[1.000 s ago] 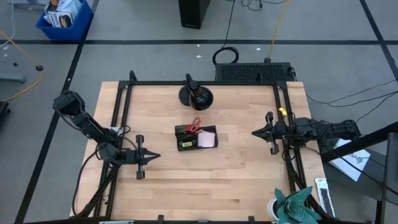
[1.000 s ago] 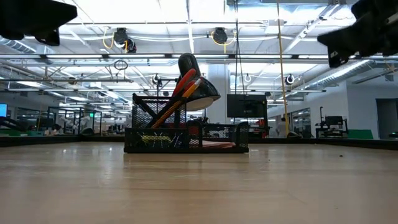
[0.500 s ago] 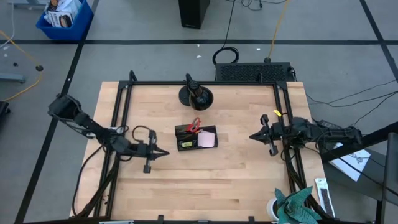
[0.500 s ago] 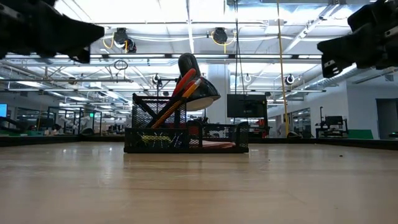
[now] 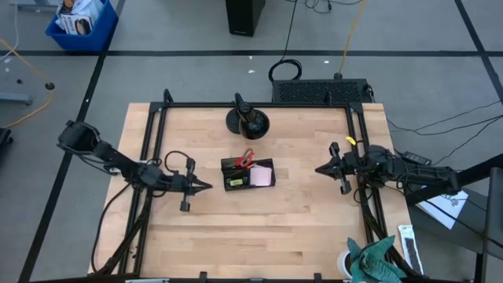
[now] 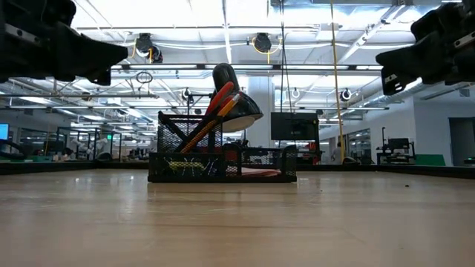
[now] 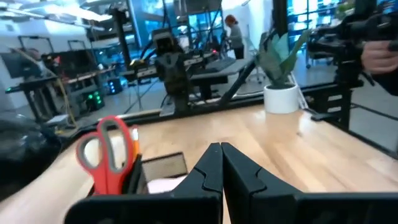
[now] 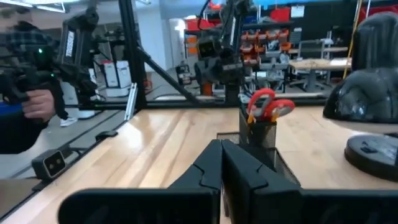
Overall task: Pick and place office supplies into organizer
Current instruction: Return to Home Position
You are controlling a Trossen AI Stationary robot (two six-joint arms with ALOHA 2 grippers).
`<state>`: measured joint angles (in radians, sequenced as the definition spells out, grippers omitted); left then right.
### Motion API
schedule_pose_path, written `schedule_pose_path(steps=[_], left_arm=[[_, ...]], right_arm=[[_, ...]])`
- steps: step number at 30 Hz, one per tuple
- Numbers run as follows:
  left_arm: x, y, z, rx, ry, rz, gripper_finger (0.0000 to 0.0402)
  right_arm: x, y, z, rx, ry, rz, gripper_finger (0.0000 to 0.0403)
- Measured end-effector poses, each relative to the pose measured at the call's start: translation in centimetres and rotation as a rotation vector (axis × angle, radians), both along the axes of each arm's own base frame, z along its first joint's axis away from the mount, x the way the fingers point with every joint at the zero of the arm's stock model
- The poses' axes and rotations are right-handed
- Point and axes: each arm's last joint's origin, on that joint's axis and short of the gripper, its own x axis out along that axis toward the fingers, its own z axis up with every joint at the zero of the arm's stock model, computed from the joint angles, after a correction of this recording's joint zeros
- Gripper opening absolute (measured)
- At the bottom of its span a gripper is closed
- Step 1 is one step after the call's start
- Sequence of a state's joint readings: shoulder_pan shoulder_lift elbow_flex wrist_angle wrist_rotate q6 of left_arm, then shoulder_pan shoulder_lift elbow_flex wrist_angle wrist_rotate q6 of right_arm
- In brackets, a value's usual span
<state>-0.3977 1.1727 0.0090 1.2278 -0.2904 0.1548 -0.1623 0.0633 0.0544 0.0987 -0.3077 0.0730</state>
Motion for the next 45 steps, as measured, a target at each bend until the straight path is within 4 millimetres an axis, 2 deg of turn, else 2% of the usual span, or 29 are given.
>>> schedule_pose_path(steps=[9,14,18,21,23,27,33,45], left_arm=[[-0.5,0.1,0.9,-0.010,-0.039,0.052,0.0000],[0.6,0.7,1.7,0.026,0.051,0.068,0.0000],[1.3,0.8,3.8,0.081,0.119,0.022,0.0000],[0.6,1.0,5.2,0.115,0.079,0.005,0.0000],[-0.2,1.2,5.4,0.117,0.036,0.003,0.0000],[-1.6,1.6,4.3,0.084,0.012,0.004,0.0000],[-2.2,1.9,2.5,0.041,0.052,0.047,0.0000],[-2.9,2.0,2.1,0.125,-0.007,0.019,0.0000]], right_arm=[[-0.3,-0.5,-0.1,-0.006,0.030,-0.029,0.0000],[-0.5,-0.5,0.9,-0.035,-0.015,-0.018,0.0000],[-0.7,-0.7,1.1,-0.057,-0.030,-0.047,0.0000],[-0.8,-1.1,1.1,-0.060,-0.034,-0.085,0.0000],[-0.9,-1.2,1.1,-0.058,-0.030,-0.085,0.0000],[-1.0,-1.3,1.1,-0.042,-0.029,0.002,0.0000],[-1.1,-1.4,1.1,-0.023,-0.026,0.009,0.0000],[-1.1,-1.4,1.1,-0.005,-0.024,0.010,0.0000]])
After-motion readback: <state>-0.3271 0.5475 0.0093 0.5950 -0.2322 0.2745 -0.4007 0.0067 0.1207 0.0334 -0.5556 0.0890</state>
